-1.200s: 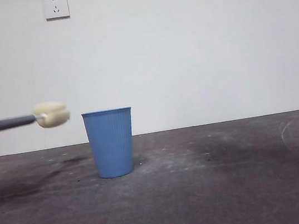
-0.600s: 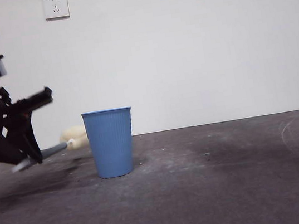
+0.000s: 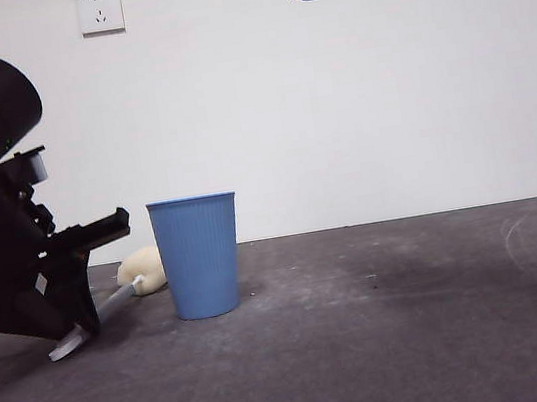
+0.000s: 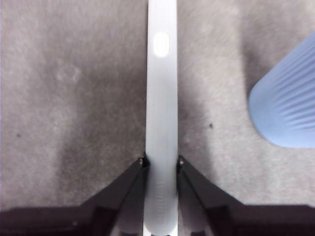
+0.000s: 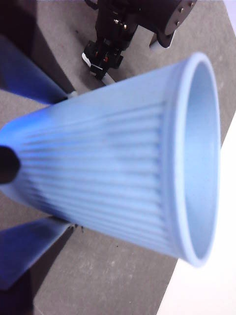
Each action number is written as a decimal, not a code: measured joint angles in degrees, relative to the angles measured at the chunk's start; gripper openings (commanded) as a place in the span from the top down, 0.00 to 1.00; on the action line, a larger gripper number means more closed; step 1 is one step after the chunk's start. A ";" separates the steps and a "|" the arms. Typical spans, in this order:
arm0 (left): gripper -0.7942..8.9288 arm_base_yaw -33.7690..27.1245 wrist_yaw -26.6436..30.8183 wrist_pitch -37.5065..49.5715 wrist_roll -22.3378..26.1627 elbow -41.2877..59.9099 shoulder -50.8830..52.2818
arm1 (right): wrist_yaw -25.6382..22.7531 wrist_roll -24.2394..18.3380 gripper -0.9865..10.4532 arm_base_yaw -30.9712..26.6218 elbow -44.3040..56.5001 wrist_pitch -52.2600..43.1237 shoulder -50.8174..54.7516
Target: Pick up the cup brush,pick up the cup,insert the brush into the cup,clean the cup,put the cup brush back,put the cup back to the fixed position on the table
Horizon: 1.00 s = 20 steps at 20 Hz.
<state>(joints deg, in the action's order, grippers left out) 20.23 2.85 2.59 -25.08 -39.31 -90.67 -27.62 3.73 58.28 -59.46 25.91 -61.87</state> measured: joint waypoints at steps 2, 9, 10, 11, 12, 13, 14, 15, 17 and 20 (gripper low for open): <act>0.92 0.02 -0.02 0.22 -0.09 -0.24 -0.46 | -0.02 0.00 0.93 0.00 0.00 0.28 0.02; 0.51 0.07 -0.57 -1.25 -0.09 -0.87 -0.57 | 0.00 0.00 0.93 0.00 0.00 1.55 0.00; 0.50 0.20 -1.03 -1.53 -0.09 -0.98 -0.46 | 0.00 0.00 0.93 0.00 0.00 1.57 0.00; 0.50 0.22 -1.81 -1.86 -0.07 -1.07 -0.31 | -0.02 0.00 0.93 0.00 0.00 1.55 0.00; 0.50 0.22 -2.71 -1.97 -0.07 -1.16 -0.13 | -0.02 0.00 0.93 0.00 0.00 1.55 0.00; 0.50 0.22 -3.45 -2.34 -0.04 -1.20 0.13 | -0.04 -0.02 0.93 0.00 0.00 1.49 0.00; 0.50 0.22 -3.72 -2.84 -0.04 -1.20 0.59 | -0.50 -0.02 0.93 0.00 0.00 1.18 0.00; 0.50 0.22 -3.65 -4.09 -0.02 -1.20 1.42 | -0.85 -0.09 0.93 0.00 0.00 -0.07 0.00; 0.50 0.09 -3.28 -7.19 -0.04 -0.83 3.30 | -1.88 -0.52 0.93 0.00 0.55 -4.98 0.02; 0.50 -0.59 -3.30 -10.49 -0.02 -0.11 8.92 | -2.89 -0.74 0.93 -1.31 4.72 -12.79 0.02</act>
<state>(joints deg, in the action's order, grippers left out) 19.64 -0.45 -7.90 -25.10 -39.42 -81.76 -30.50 2.98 56.97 -54.74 13.13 -61.84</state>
